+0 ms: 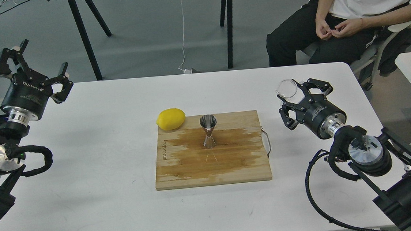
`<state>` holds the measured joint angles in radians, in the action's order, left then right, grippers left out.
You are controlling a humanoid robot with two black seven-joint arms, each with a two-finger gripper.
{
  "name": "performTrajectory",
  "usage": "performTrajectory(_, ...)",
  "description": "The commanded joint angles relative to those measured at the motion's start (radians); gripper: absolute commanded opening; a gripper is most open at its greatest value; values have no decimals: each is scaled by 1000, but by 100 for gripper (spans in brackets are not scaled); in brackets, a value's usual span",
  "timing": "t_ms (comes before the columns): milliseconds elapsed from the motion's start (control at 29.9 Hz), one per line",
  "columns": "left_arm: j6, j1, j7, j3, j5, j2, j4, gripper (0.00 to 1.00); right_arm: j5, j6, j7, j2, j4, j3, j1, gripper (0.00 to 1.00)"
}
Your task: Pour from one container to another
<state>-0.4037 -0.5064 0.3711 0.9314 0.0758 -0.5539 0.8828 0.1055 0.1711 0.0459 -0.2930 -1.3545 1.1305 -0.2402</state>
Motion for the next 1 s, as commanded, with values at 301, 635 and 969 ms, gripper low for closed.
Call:
performTrajectory(301,-1,11,-1,-3,2,-1,2,100,395,-254,78,11,374,98,45,31)
performTrajectory(635,-1,14,0,-3,2,2,2,100,399,-338,120,109,647,135,-8,32)
performTrajectory(969,0,14,0,-3,2,0,2,100,398,-326,118,117,660,138,-21,48)
